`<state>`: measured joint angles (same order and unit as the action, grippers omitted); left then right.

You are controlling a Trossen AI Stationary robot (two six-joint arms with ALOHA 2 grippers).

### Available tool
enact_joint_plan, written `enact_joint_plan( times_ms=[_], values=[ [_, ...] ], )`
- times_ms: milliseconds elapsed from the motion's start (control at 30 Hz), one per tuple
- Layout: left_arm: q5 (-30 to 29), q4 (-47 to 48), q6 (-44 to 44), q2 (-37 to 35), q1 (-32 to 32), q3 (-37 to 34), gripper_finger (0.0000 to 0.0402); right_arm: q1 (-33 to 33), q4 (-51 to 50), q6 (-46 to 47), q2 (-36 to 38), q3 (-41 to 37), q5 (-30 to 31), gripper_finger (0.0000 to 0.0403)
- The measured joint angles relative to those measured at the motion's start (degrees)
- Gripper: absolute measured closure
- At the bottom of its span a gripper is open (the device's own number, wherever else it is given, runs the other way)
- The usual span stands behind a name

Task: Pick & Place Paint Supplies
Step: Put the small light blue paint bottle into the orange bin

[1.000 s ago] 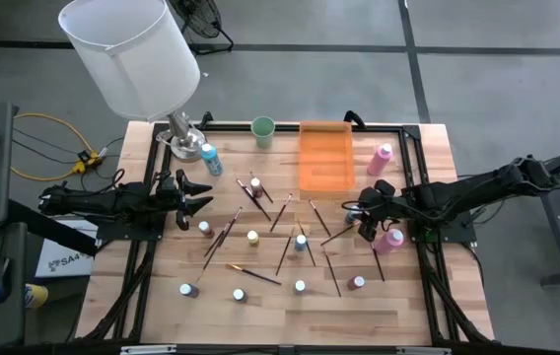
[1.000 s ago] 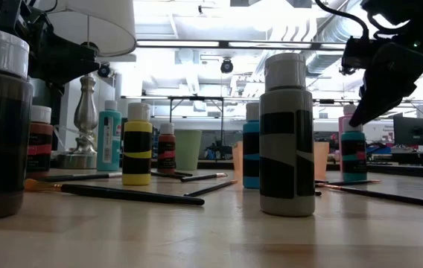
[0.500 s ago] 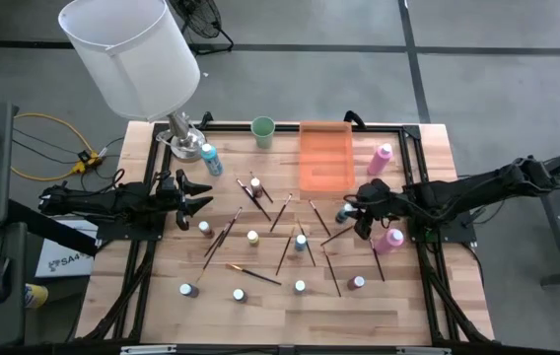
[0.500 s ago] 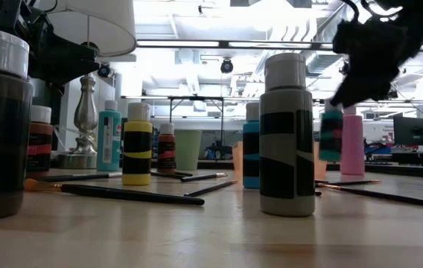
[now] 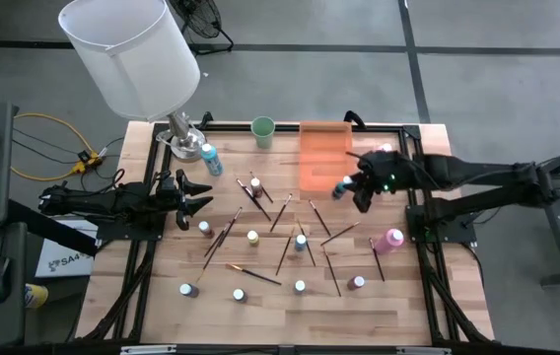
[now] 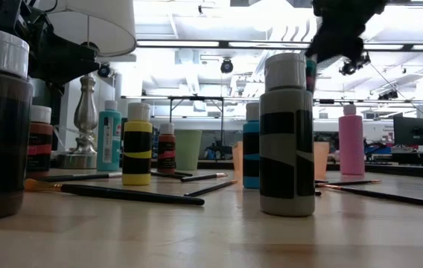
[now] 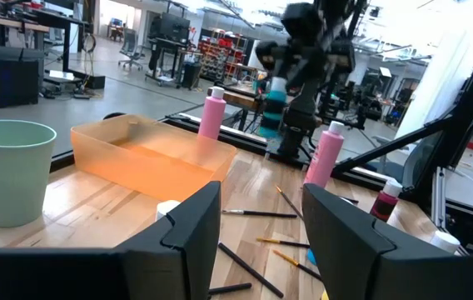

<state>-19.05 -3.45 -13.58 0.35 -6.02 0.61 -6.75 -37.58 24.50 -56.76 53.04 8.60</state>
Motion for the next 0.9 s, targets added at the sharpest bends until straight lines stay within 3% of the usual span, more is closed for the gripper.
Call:
enact_joint_plan(
  times_ms=[333, 633, 900],
  values=[
    [0.02, 0.0, 0.0, -0.01, 0.01, 0.01, 0.0234, -13.93, 3.18, -11.05, -13.43, 9.93, -2.56, 0.0292],
    [0.04, 0.01, 0.0, 0.0, 0.01, 0.01, 0.0234, -22.55, 17.69, -10.28, -26.43, 10.05, -2.14, 0.0292],
    [0.04, 0.01, 0.0, 0.0, 0.01, 0.01, 0.0234, -26.99, 22.37, -9.11, -36.75, 12.13, -0.84, 0.0292]
  ],
)
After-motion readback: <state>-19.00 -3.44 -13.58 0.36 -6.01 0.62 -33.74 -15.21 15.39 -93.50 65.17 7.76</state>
